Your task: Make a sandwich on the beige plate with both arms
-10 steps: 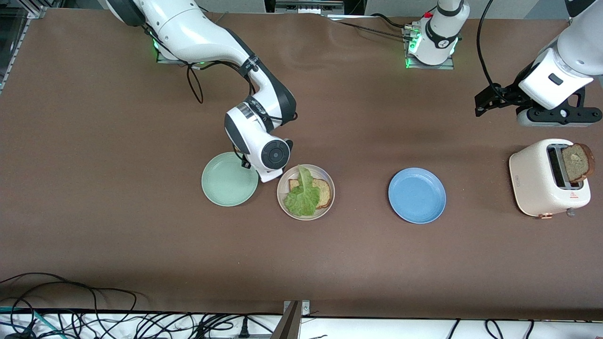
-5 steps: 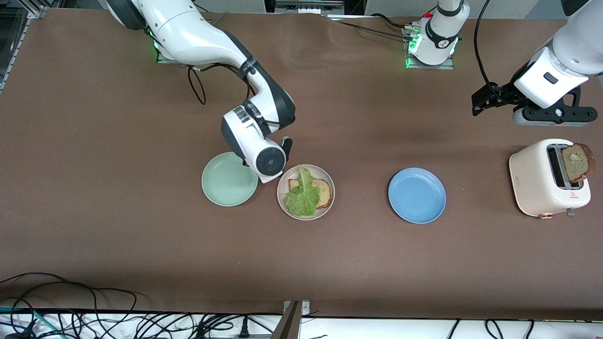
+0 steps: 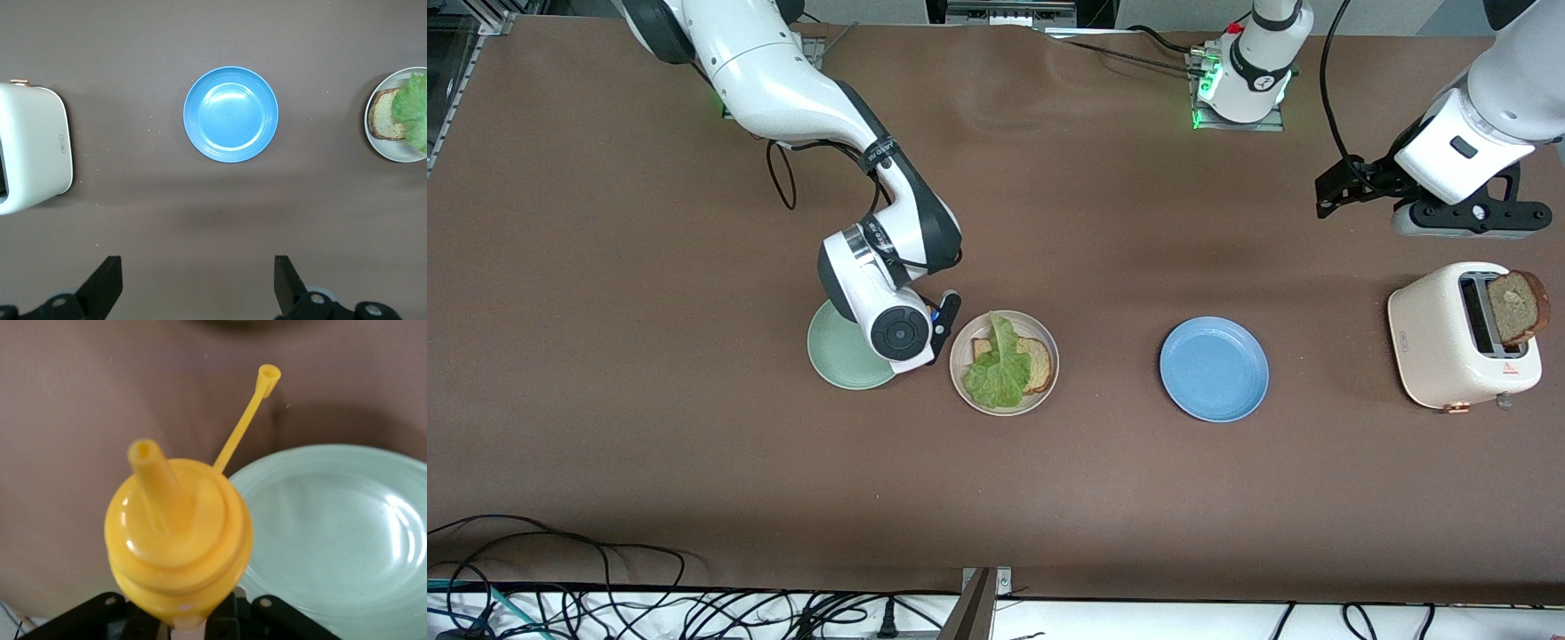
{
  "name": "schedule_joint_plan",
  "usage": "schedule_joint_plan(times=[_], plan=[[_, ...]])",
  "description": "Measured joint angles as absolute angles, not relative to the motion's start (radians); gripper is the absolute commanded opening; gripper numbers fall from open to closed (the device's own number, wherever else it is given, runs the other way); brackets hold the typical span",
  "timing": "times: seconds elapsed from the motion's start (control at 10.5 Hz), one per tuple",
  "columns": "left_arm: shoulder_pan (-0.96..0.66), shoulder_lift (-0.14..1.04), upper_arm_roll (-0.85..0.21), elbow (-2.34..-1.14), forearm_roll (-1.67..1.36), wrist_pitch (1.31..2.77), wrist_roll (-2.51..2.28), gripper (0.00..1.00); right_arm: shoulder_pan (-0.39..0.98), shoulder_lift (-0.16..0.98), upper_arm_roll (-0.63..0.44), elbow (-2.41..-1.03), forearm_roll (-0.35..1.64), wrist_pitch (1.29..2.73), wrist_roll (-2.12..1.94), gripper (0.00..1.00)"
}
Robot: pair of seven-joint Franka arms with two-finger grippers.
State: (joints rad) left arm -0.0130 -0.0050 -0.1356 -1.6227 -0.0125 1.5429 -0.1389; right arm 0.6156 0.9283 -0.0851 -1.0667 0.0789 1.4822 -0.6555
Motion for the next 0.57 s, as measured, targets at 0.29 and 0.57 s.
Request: schedule_joint_plan(times=[0.29, 0.57], plan=[[-0.013, -0.004, -0.136, -1.623, -0.013, 1.543, -0.139, 1.00, 0.625, 0.960, -0.084, -1.021, 0.083, 1.489, -0.641, 0.00], [-0.009, -0.004, -0.135, -1.623, -0.013, 1.543, -0.139, 1.00, 0.645, 0.987, -0.083, -0.997, 0.083, 1.487, -0.637, 0.00]])
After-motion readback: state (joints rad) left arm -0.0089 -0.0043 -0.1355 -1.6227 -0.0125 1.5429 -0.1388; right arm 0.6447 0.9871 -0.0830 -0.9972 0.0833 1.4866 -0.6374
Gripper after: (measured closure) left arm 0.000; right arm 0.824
